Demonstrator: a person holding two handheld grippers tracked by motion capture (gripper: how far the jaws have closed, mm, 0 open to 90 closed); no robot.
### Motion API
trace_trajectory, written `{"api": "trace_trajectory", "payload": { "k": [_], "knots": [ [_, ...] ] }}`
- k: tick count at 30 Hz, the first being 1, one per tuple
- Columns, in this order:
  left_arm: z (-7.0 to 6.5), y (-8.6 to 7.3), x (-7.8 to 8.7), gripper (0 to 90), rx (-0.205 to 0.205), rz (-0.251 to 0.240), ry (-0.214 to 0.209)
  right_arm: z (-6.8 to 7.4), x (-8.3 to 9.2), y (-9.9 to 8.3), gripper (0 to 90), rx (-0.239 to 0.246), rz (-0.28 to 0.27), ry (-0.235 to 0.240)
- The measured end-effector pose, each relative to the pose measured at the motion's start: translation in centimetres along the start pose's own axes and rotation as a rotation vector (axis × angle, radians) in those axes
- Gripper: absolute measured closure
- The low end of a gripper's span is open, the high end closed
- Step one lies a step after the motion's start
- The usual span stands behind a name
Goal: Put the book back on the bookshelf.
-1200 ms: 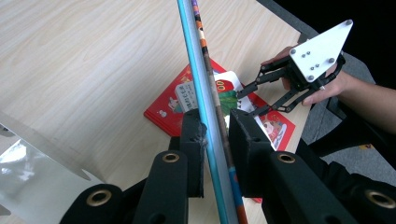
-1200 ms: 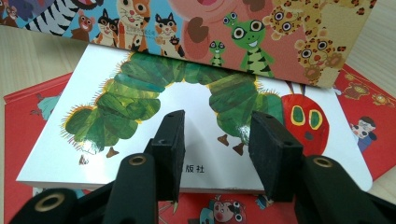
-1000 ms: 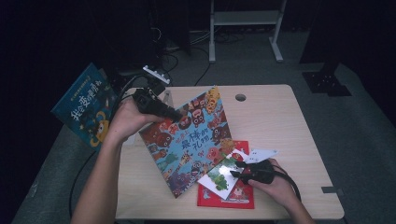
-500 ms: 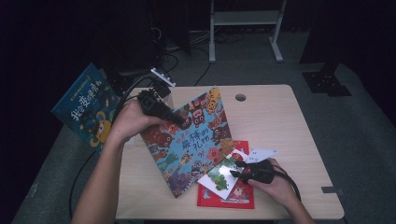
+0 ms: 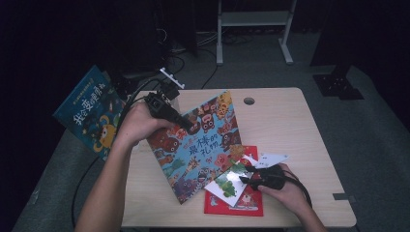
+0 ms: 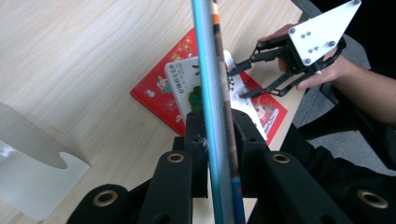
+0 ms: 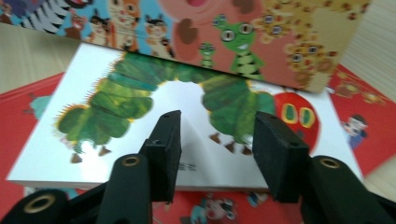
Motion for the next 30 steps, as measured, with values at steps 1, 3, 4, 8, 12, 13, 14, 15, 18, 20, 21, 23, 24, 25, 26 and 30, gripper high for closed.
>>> {"api": "trace_trajectory", "payload": {
  "k": [1, 3, 4, 8, 12, 13, 14, 15, 18, 20, 21, 23, 24, 25, 26, 30],
  "knots": [
    [-0.1, 0.1, 0.0, 79.5, 0.005, 0.0, -0.005, -0.2, 0.1, -0.1, 49.6, -0.001, -0.003, -0.01],
    [-0.3, 0.3, 0.0, 80.2, -0.001, 0.007, -0.009, -0.7, 0.4, -0.3, 49.1, -0.018, -0.01, -0.025],
    [-0.4, 0.4, 0.0, 80.4, 0.0, 0.014, -0.006, -0.9, 0.6, -0.3, 48.9, -0.025, -0.017, -0.032],
    [-0.9, 0.7, 0.2, 80.8, -0.014, 0.034, 0.01, -2.7, 1.7, -0.8, 45.2, -0.076, -0.07, -0.089],
    [-1.5, 0.8, 0.5, 80.9, -0.029, 0.046, 0.043, -5.4, 2.7, -1.4, 38.0, -0.164, -0.105, -0.182],
    [-1.5, 0.8, 0.6, 80.9, -0.029, 0.046, 0.048, -6.0, 2.8, -1.5, 36.3, -0.174, -0.102, -0.209],
    [-1.6, 0.8, 0.7, 80.9, -0.033, 0.049, 0.056, -6.5, 2.9, -1.6, 35.2, -0.187, -0.102, -0.221],
    [-1.7, 0.8, 0.8, 80.9, -0.034, 0.049, 0.061, -7.1, 3.0, -1.8, 34.3, -0.205, -0.1, -0.237],
    [-1.8, 0.6, 1.1, 80.9, -0.037, 0.054, 0.076, -8.6, 3.0, -2.3, 31.3, -0.245, -0.071, -0.27],
    [-1.8, 0.4, 1.3, 80.9, -0.036, 0.056, 0.085, -9.5, 2.9, -2.7, 31.2, -0.285, -0.069, -0.29],
    [-1.8, 0.3, 1.4, 80.9, -0.039, 0.058, 0.089, -10.0, 2.9, -3.0, 30.7, -0.298, -0.067, -0.301],
    [-1.8, 0.0, 1.8, 80.9, -0.033, 0.059, 0.095, -11.1, 2.6, -3.6, 29.3, -0.333, -0.045, -0.335],
    [-1.7, -0.1, 1.9, 80.9, -0.031, 0.059, 0.095, -11.5, 2.4, -3.9, 28.8, -0.348, -0.034, -0.345],
    [-1.7, -0.3, 2.1, 80.9, -0.028, 0.059, 0.098, -11.8, 2.3, -4.1, 28.4, -0.36, -0.024, -0.353],
    [-1.6, -0.5, 2.4, 80.8, -0.024, 0.057, 0.1, -12.2, 2.2, -4.4, 28.3, -0.375, -0.013, -0.368],
    [-1.3, -1.4, 3.3, 80.8, -0.007, 0.038, 0.105, -13.3, 2.2, -5.3, 27.8, -0.431, 0.01, -0.387]
  ]
}}
Point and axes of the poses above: each handheld gripper's, and its own axes: x roughly backward along the jaws, y roughly out of its top, z roughly to its left, the point moved 4 cm from there along -x, roughly forward along the jaws, and after that the axes turned 12 degrees about z, right-handed, at the moved point
